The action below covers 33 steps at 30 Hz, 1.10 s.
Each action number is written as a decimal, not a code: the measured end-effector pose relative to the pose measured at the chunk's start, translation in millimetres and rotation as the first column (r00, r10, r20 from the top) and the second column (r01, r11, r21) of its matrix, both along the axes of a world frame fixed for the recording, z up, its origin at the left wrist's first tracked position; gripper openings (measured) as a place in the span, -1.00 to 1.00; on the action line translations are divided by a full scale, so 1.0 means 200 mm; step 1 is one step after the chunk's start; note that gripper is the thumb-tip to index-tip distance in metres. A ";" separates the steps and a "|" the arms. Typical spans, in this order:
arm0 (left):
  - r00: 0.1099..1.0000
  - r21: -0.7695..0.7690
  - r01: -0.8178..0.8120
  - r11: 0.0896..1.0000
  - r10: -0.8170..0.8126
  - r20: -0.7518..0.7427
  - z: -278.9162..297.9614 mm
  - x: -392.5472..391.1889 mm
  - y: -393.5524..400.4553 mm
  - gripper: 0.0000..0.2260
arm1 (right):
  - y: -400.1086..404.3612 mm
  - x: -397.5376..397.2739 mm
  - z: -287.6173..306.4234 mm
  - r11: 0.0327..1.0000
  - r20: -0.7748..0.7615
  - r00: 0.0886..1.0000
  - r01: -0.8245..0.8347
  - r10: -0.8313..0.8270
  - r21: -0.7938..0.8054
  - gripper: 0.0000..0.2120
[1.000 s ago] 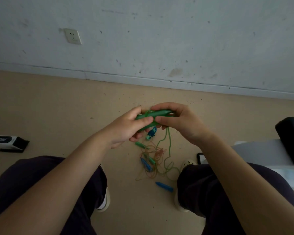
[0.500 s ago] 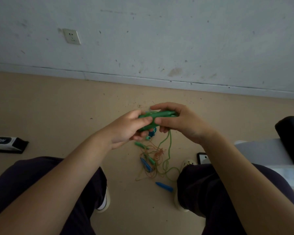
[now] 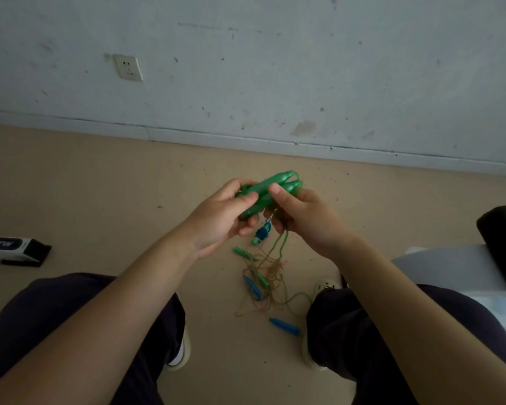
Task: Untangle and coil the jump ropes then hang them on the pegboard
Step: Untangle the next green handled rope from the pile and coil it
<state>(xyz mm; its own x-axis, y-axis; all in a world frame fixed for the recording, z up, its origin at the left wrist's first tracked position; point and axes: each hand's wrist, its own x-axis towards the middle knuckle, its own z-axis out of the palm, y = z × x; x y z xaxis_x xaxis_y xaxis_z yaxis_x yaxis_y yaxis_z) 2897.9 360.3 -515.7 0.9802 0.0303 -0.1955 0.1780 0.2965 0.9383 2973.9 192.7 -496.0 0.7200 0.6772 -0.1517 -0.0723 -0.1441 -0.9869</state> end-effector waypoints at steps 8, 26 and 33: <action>0.972 0.256 0.236 0.938 -0.234 -0.039 0.05 -0.01 0.06 -0.73 | -0.03 0.01 0.00 1.000 0.064 0.998 0.008 -0.008 0.007 -0.66; 0.982 0.433 -0.183 0.883 0.181 0.045 0.04 0.01 0.07 -0.90 | -0.02 -0.02 0.05 0.993 0.293 0.951 -0.082 0.102 -0.083 -0.89; 0.989 0.437 0.147 0.887 -0.126 -0.078 0.05 -0.01 0.06 -0.78 | -0.09 0.05 0.11 0.992 0.543 0.840 0.081 -0.016 -0.095 -0.91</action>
